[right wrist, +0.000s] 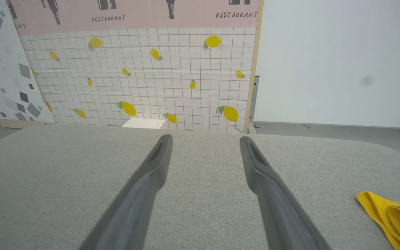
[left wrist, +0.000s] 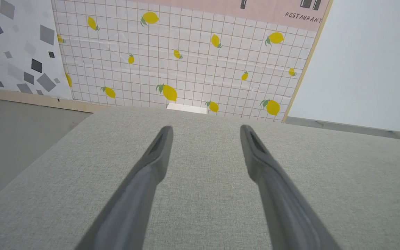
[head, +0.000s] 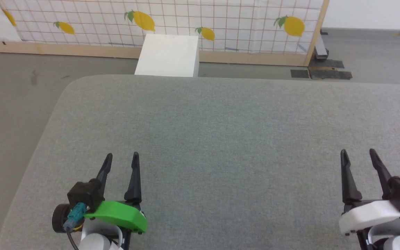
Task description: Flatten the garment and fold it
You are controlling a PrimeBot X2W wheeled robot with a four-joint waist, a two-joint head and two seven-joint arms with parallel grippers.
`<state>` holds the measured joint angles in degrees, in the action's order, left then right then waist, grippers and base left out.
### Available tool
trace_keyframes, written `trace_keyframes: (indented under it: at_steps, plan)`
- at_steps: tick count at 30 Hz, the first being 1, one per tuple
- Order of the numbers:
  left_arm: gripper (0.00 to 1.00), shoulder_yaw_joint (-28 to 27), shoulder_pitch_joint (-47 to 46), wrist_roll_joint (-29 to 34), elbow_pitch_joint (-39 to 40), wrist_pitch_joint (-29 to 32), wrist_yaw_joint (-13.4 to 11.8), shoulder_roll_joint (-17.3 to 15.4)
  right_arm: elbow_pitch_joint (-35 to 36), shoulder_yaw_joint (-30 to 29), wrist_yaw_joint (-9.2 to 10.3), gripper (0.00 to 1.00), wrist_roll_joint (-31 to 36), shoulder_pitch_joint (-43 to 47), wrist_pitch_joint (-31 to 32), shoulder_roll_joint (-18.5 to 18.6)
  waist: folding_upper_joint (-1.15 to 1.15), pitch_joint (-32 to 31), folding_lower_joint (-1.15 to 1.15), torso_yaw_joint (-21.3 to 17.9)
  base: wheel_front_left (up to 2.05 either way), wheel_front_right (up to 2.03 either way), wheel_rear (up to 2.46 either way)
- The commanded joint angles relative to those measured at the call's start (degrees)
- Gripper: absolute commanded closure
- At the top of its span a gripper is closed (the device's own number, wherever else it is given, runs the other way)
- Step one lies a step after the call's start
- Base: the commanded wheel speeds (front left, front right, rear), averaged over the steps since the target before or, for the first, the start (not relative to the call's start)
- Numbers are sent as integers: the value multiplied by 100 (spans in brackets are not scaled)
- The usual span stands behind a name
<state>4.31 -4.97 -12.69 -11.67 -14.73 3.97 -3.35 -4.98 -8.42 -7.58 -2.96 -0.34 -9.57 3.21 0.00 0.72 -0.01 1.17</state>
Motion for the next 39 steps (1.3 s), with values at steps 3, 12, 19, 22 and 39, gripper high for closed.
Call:
trace_keyframes:
  at_steps: [3,12,19,22,39]
  plan:
    - [0,20,133,-35,8,-26,18,35,61,65,9,0,44,176,-32,-28,0,-76,1,83,0,0,0]
    - [0,53,283,-80,-9,-27,-21,44,71,224,9,0,-95,416,-60,-32,0,-152,1,142,0,0,0]
    - [0,117,302,-149,-37,-27,-71,46,113,266,9,0,-138,433,-20,-33,0,-167,1,152,0,0,0]
    - [0,131,299,-161,-50,-27,-88,46,124,271,9,0,-154,419,-8,-33,0,-152,1,142,0,0,0]
    - [100,128,232,-68,-30,31,-64,19,89,265,0,100,-105,389,17,-18,0,-147,1,133,0,0,0]
